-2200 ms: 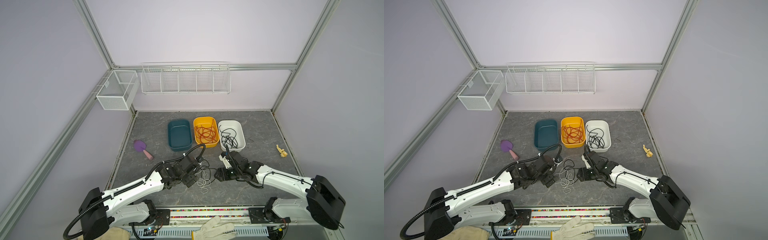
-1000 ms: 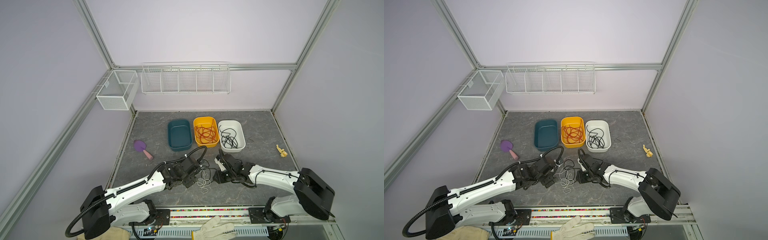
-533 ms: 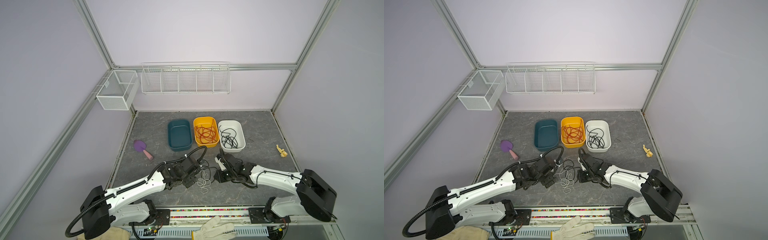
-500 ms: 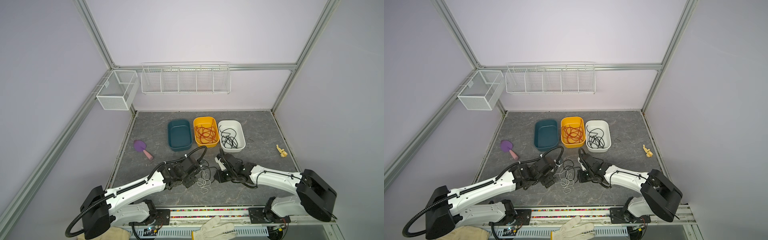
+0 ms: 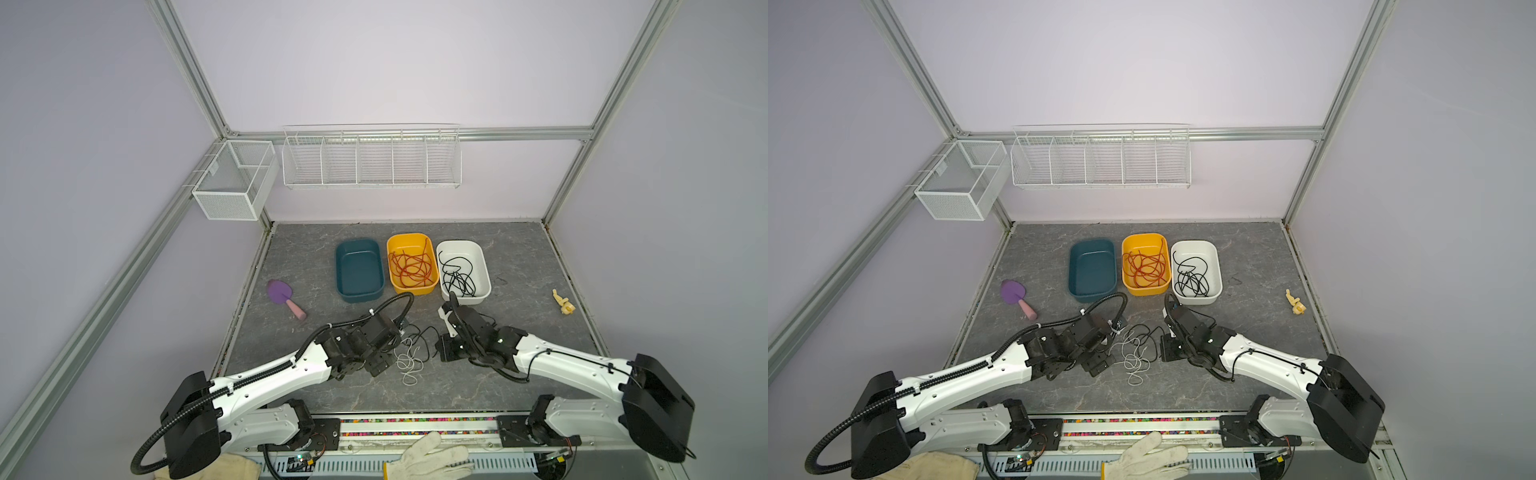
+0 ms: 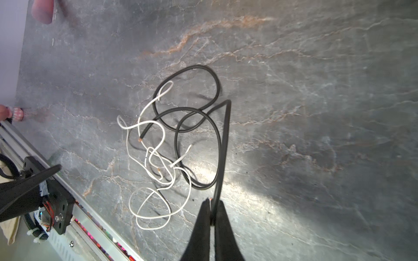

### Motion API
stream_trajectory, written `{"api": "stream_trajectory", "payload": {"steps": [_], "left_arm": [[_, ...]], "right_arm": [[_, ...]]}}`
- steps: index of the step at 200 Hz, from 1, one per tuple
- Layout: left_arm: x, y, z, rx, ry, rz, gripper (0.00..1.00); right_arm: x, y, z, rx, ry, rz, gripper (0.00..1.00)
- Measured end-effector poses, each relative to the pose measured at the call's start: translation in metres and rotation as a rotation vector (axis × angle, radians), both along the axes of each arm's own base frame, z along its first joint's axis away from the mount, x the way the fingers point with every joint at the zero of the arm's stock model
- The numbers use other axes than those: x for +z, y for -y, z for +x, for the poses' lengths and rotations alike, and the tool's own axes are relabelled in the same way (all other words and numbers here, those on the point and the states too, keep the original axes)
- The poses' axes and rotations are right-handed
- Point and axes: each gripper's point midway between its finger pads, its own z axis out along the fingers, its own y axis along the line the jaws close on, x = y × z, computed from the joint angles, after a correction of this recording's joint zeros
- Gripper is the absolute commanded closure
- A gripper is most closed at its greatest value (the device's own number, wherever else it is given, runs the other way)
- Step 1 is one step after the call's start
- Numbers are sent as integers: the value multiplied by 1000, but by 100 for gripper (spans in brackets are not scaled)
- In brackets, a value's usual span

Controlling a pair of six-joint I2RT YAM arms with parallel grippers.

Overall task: Untangle the cables
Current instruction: 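Lift the black wire with the right gripper while the left hovers over white wire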

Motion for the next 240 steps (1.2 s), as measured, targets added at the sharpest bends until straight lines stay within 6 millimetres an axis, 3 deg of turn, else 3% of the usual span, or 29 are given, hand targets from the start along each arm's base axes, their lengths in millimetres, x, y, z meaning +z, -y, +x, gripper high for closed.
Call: {"api": "stream_trajectory", "payload": {"steps": [104, 240], "left_arm": [[0, 1, -1, -6, -1, 1, 0], [-2, 0, -2, -10, -2, 7, 1]], "right_arm": [[60, 43, 3, -146, 231, 118, 94], [140, 58, 2, -91, 497, 209, 94]]}}
